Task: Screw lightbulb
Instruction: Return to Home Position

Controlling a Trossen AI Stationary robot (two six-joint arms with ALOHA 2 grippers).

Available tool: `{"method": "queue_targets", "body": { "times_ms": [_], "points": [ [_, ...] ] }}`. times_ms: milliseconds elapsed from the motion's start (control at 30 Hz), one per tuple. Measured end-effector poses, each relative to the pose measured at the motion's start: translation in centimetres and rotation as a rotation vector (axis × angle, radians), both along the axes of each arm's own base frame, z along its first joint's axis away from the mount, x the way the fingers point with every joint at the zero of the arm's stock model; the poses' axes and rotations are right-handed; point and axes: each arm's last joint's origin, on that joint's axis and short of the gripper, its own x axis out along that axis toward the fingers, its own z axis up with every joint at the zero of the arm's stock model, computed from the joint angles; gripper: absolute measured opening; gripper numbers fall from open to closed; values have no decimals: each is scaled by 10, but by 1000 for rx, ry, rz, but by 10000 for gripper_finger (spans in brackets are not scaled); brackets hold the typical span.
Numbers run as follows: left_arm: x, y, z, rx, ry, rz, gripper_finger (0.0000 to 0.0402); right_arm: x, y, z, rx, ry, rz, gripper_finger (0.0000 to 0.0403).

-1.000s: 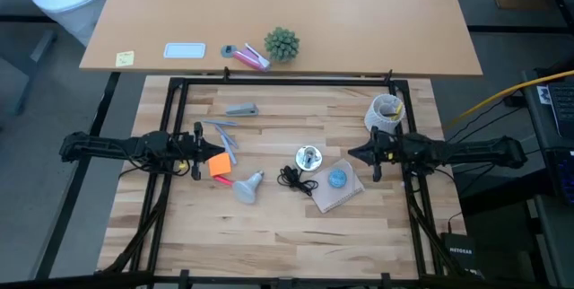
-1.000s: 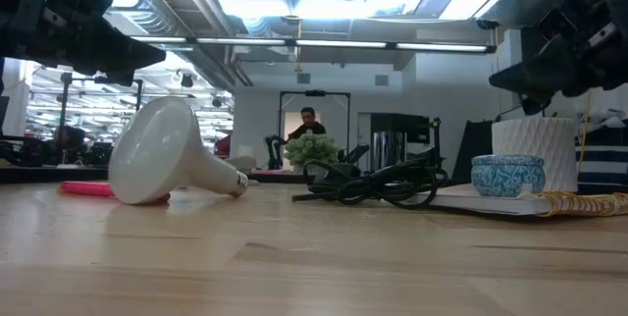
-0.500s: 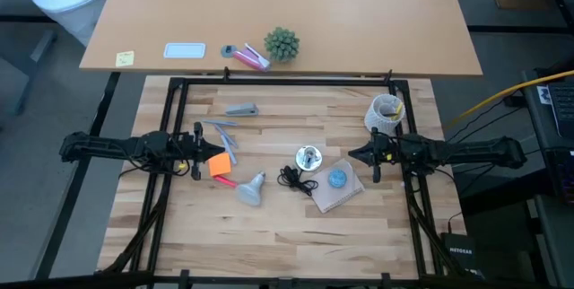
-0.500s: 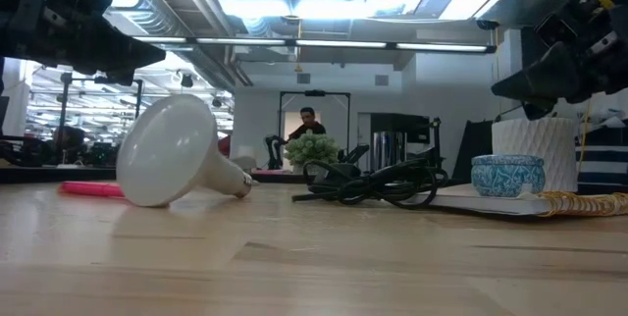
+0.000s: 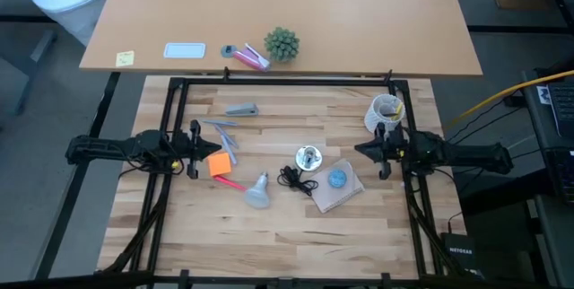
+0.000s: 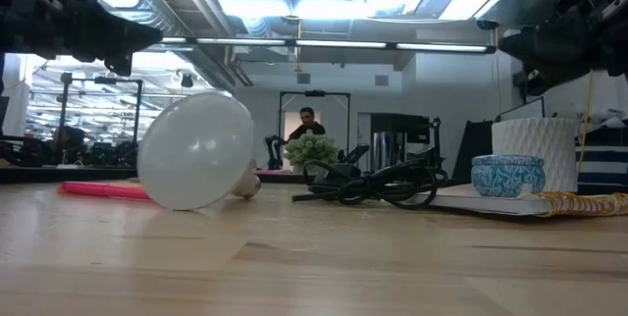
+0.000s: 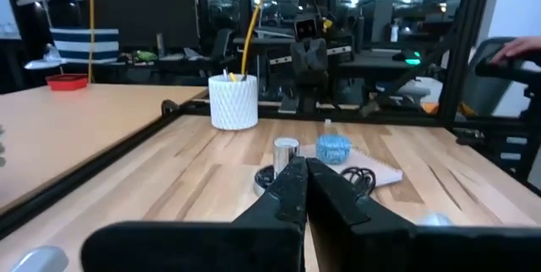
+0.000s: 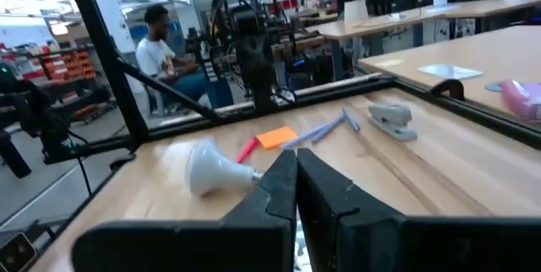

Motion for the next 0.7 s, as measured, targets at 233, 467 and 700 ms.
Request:
{"method": "queue_targets", "body": {
  "times_ms": [233, 467, 700],
  "points": [
    [0, 0, 0, 0, 0, -2, 0, 0, 0, 0, 0, 1, 0, 12],
    [0, 0, 0, 0, 6, -2, 0, 0, 0, 0, 0, 3, 1, 12],
    [0, 0, 0, 0, 5, -2, 0, 0, 0, 0, 0, 4, 1, 12]
  ]
}}
